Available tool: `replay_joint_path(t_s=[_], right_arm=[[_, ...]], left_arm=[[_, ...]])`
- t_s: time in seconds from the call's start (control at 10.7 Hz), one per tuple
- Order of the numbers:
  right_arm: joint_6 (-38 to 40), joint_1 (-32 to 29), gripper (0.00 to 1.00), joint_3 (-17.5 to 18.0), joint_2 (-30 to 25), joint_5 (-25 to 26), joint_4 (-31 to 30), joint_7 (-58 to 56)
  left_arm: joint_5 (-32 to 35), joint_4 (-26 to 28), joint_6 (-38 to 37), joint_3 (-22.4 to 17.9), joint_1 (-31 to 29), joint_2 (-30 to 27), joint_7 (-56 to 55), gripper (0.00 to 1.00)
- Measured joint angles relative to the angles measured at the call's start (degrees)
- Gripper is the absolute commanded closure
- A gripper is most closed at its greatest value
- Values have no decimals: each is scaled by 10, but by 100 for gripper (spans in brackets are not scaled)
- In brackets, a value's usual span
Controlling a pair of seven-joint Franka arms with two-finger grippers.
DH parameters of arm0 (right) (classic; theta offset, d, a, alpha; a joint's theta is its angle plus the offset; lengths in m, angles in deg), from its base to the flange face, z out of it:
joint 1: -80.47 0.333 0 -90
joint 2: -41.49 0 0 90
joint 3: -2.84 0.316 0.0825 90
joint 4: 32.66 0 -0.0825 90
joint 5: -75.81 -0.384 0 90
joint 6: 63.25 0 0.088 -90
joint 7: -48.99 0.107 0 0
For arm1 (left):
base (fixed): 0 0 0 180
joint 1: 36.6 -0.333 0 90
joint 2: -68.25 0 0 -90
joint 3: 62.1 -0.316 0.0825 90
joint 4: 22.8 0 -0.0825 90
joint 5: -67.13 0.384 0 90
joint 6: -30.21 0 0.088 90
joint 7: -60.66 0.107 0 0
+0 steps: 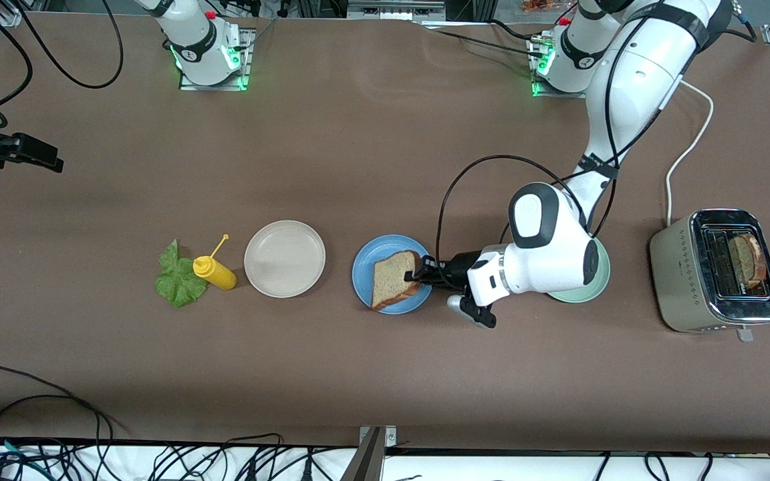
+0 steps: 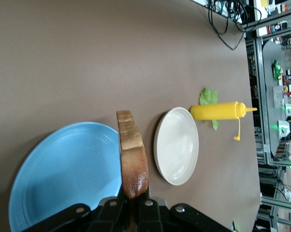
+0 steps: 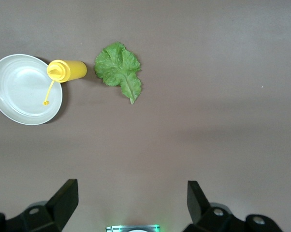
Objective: Make sandwich in blue plate with both arms
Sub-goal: 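Carry the bread slice with the left gripper over the blue plate, then lower the bread onto the blue plate and open the left gripper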
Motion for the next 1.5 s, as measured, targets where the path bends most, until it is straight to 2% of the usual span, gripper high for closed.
replay_joint_path(t_s=[0.28,0.56,0.84,0.94,1.03,1.5], right_arm=[[0,0,0,0,0,0,0,0],[0,0,0,0,0,0,0,0],[0,0,0,0,0,0,0,0],[0,0,0,0,0,0,0,0],[0,0,0,0,0,0,0,0],[0,0,0,0,0,0,0,0]], left_arm=[[-12,-3,58,1,4,25,23,100],[-46,2,59,7,6,39,34,100],[-65,35,59,11,20,45,35,100],[-66,50,59,11,21,46,35,85],[-66,62,59,11,20,46,35,1],[-66,71,60,10,14,45,37,0]])
